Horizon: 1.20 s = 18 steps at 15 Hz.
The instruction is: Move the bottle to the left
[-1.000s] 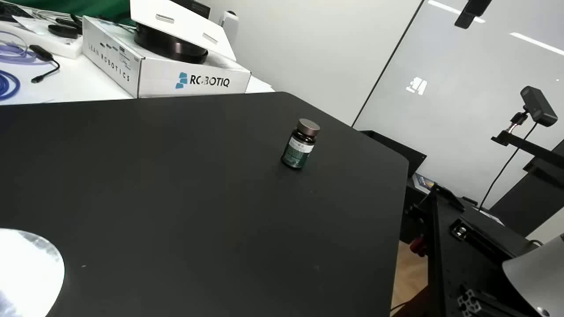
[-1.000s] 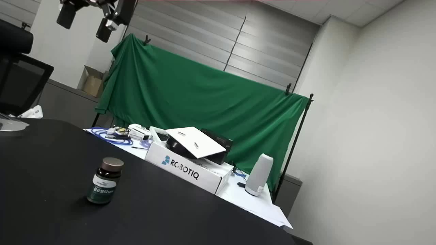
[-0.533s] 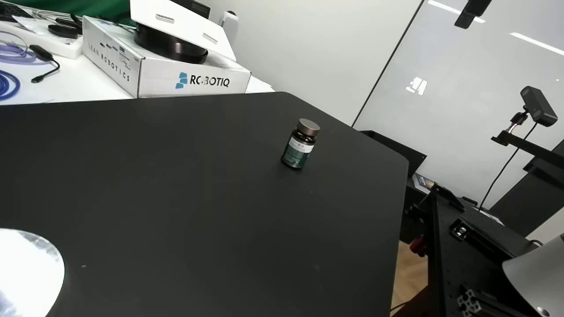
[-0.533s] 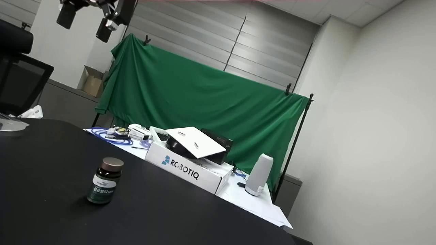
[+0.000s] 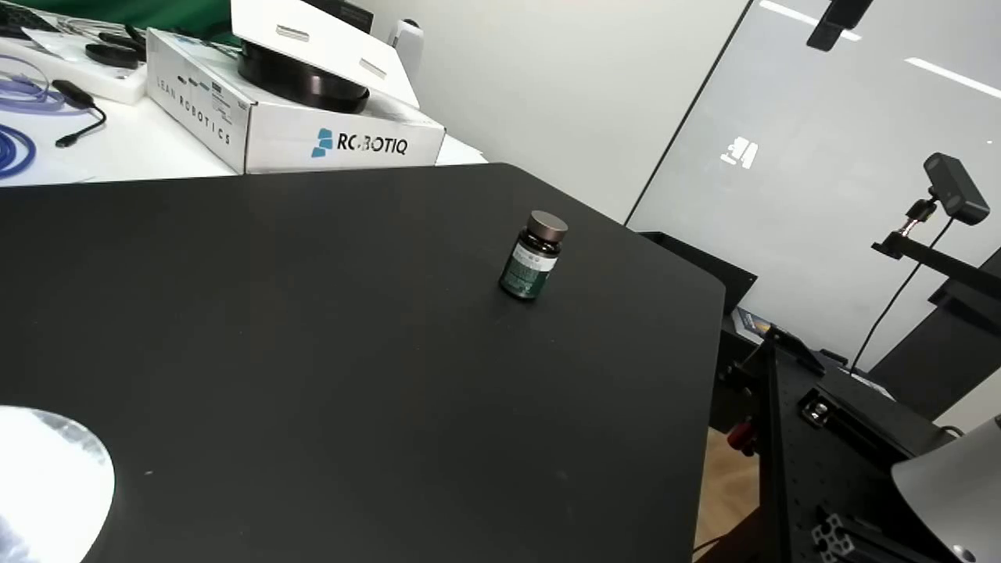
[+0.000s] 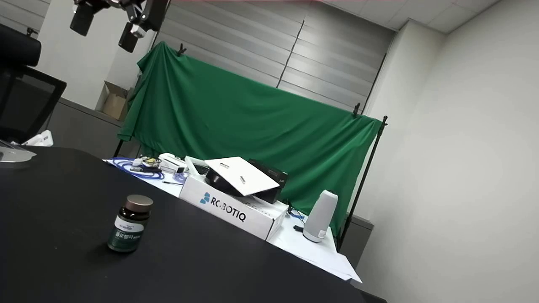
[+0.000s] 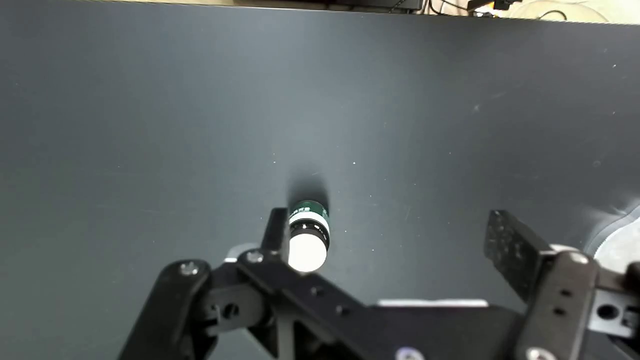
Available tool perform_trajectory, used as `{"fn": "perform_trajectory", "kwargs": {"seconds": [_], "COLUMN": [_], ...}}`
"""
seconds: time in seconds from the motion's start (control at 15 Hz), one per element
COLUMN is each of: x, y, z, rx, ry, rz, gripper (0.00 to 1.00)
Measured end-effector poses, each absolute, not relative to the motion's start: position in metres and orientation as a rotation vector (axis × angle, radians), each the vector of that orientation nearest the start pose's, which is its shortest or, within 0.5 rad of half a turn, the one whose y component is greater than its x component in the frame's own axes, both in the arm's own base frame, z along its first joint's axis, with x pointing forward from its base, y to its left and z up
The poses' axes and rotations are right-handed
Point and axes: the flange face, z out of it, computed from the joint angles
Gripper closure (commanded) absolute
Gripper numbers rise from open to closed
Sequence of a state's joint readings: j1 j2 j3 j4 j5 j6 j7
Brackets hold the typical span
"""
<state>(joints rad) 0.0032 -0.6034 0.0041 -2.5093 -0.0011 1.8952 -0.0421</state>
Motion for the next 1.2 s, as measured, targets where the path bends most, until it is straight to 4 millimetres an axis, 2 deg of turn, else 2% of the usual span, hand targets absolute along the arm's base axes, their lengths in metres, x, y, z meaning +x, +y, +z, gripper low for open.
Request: {"fn": "perform_trajectory", "kwargs": {"seconds": [0.47, 0.6, 0.87, 1.2], "x": [0.367, 0.378, 0.432, 0.505], "y": [0.003, 0.004, 0.001, -0.005], "z": [0.483, 0.478, 0.446, 0.397], "rx": [-3.148, -3.160, -3.157, -3.116], "ry": [-0.082, -0.105, -0.122, -0.113], "rz": [0.008, -0.027, -0.085, -0.031], "gripper": [0.00, 0.00, 0.00, 0.00]}}
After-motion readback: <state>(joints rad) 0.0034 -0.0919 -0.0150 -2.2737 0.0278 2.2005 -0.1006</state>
